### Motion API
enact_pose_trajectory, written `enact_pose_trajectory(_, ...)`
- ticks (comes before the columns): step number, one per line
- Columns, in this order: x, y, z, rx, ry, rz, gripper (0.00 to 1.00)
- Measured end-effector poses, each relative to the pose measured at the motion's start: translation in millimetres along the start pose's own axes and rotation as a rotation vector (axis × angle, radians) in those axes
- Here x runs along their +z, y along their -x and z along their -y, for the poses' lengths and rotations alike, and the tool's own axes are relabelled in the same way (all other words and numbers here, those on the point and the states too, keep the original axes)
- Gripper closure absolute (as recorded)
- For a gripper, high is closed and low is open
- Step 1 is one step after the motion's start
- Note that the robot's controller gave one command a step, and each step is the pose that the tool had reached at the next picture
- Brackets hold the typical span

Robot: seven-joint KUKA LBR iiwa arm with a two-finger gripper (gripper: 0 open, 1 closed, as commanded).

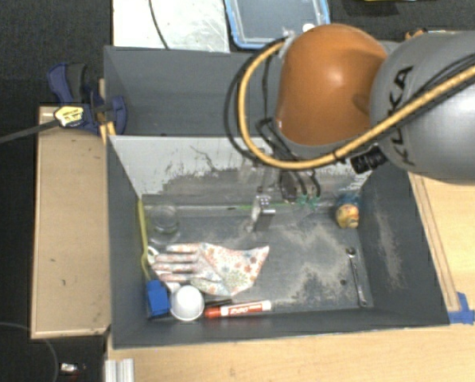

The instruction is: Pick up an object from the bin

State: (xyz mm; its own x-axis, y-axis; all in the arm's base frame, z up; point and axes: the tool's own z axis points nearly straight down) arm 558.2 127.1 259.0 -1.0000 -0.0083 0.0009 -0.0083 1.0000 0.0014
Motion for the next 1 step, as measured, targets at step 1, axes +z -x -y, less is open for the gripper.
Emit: enact_pose_trajectory(1, 62.2, 0.3, 51.9, 0.010, 0.002, 0.012, 0.00)
